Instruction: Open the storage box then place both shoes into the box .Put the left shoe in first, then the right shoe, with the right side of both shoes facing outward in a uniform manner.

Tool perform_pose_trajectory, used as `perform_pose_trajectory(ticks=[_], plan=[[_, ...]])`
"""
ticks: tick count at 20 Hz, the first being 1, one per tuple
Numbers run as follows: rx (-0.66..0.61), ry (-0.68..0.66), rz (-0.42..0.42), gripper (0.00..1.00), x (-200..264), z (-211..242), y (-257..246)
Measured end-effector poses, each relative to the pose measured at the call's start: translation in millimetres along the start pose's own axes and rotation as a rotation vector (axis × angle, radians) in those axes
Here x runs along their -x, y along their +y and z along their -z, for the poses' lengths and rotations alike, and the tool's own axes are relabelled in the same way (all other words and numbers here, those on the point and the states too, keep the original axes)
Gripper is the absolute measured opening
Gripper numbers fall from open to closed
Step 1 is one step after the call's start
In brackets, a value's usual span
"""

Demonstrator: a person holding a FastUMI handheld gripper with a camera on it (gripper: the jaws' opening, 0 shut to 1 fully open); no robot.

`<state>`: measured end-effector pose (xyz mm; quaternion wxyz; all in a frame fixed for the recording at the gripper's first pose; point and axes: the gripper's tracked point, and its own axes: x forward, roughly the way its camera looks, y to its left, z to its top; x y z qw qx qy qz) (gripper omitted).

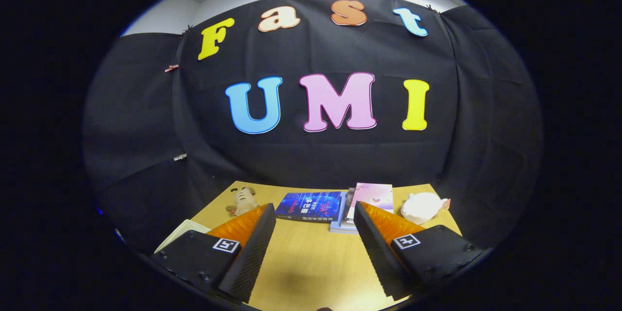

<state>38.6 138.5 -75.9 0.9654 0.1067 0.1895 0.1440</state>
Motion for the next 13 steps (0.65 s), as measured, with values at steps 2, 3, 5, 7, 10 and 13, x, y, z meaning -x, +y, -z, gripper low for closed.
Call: perform_pose_trajectory(ticks=[2, 3, 5, 7, 10, 13], plan=[[0.006, -0.015, 0.007, 0.98, 12.2, -2.6, -16.8], [0.01, -0.027, 0.011, 0.98, 18.0, -4.8, -24.3], [0.023, -0.052, 0.018, 0.98, 29.4, -8.2, -36.6], [0.034, -0.068, 0.021, 0.98, 40.3, -9.0, -44.6], [0.043, -0.087, 0.019, 0.98, 52.4, -10.9, -52.1], [0.057, -0.095, 0.037, 0.98, 57.8, -13.8, -66.6]])
